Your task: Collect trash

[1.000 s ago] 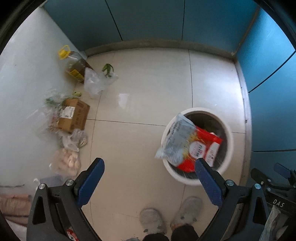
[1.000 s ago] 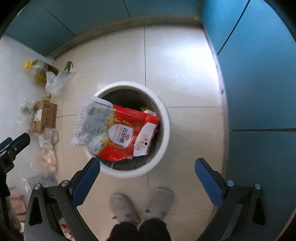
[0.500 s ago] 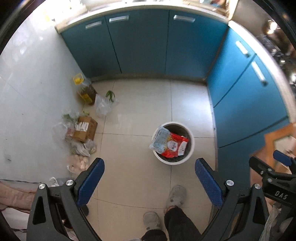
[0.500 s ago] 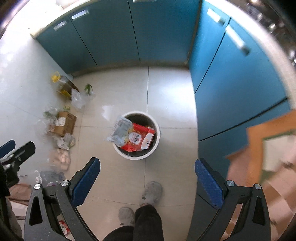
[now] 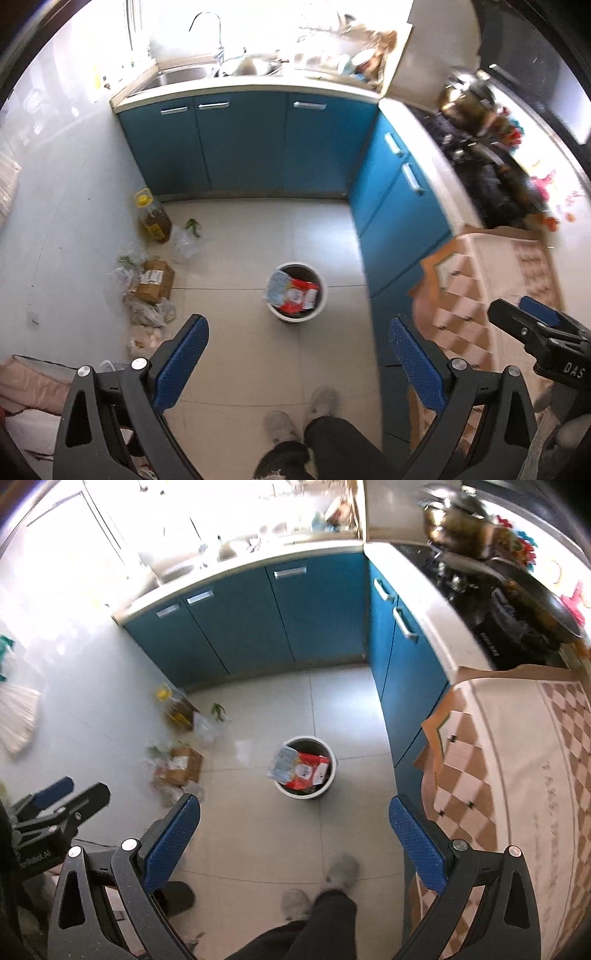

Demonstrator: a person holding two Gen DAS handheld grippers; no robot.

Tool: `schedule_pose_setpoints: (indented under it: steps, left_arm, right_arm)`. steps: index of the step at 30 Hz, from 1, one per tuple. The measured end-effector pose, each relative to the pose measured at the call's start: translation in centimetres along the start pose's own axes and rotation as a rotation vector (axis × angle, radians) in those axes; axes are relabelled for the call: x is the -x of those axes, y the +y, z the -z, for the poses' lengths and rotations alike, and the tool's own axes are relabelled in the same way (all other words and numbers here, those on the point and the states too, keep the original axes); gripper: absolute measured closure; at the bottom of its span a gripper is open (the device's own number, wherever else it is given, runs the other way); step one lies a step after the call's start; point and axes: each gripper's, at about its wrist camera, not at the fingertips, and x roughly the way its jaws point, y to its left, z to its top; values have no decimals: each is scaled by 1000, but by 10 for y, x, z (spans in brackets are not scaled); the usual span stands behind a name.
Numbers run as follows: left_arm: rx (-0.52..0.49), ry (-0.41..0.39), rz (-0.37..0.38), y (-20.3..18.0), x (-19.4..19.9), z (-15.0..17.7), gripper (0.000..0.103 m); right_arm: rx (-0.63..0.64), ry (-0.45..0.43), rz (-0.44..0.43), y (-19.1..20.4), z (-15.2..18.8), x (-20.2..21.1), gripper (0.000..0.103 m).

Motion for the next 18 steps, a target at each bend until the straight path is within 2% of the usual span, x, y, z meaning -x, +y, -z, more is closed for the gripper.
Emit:
schedule_pose_setpoints:
  steps: [7, 13, 18]
  left_arm:
    - [27, -37, 91, -13, 69, 13, 3]
    - [61, -74, 127, -18, 106, 27, 3]
    - [79, -90, 137, -21, 124, 36, 3]
  right_arm:
    - [4, -44, -110, 6, 23, 97, 0]
    - [52, -49, -181, 5, 29, 146, 0]
    - [93, -39, -218, 5, 35, 165, 0]
